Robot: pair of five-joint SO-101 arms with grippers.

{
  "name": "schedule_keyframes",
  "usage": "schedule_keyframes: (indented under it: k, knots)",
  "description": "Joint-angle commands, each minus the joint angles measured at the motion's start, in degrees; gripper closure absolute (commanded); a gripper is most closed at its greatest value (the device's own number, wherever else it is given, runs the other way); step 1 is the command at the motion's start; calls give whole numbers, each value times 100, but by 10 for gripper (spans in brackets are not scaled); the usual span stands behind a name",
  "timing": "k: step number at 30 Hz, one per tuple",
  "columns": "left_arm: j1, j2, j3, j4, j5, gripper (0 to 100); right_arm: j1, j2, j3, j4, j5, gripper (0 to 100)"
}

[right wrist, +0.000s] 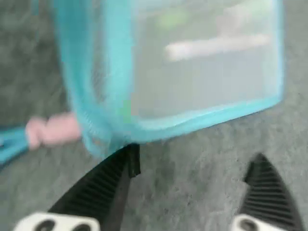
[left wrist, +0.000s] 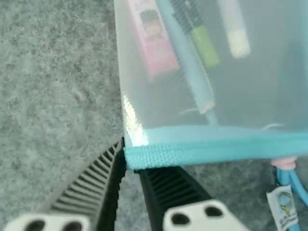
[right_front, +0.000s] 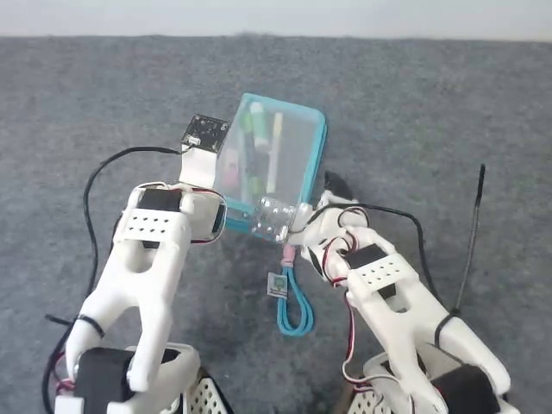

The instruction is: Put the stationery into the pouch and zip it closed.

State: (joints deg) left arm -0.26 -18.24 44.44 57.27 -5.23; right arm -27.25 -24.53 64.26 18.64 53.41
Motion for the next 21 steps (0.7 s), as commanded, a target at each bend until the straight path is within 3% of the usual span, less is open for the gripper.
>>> schedule_keyframes:
  k: [1,4,7,13,17,21]
  knots:
    - [18,-193,-338,44,-35,991,22,-40,-70,277,9,780]
    - [9,-158,-259,-105,97,990,-66,-40,-105,391,-1064,847]
    - [53,-141,75,-677,624,989,101,-66,-527,1138,-2347,921]
    - [325,-141,602,-1635,1363,988,136,-585,-1521,3064,-3095,976]
    - [360,-141,760,-2057,2022,988,-259,-945,-1670,3415,-4062,976]
    - [369,-141,857,-2347,2154,988,-576,-901,-1723,3433,-5284,974]
